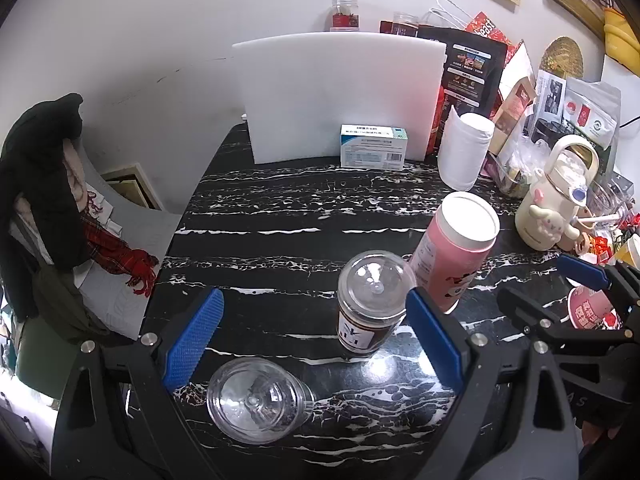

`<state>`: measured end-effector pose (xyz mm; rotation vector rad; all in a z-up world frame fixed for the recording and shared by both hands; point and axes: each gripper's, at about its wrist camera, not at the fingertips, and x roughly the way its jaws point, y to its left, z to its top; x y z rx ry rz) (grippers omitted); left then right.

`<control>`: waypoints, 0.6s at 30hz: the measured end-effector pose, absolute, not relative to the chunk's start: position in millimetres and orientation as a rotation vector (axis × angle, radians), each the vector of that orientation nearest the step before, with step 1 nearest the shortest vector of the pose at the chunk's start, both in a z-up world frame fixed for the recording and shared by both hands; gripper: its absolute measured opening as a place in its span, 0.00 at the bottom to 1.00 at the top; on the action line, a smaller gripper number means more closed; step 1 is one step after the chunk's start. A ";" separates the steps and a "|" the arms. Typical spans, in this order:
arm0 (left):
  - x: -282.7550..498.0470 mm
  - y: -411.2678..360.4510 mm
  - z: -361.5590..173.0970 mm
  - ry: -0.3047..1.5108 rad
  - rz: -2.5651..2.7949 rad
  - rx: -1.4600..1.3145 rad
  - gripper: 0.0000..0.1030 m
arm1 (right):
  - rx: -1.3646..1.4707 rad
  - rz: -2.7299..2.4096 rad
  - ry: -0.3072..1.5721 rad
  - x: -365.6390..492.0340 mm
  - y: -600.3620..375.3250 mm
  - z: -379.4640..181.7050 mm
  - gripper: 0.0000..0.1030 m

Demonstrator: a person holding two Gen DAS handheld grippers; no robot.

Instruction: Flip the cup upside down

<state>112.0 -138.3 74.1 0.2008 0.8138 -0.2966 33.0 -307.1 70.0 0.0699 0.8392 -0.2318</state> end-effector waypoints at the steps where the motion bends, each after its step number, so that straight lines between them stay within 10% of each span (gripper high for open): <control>1: 112.2 -138.6 73.8 0.815 -0.296 0.201 0.90 | 0.071 -0.231 0.839 33.0 -307.3 70.0 0.79; 18: 114.0 -139.8 69.7 0.826 -0.308 0.198 0.90 | 0.068 -0.233 0.844 35.5 -309.2 66.4 0.79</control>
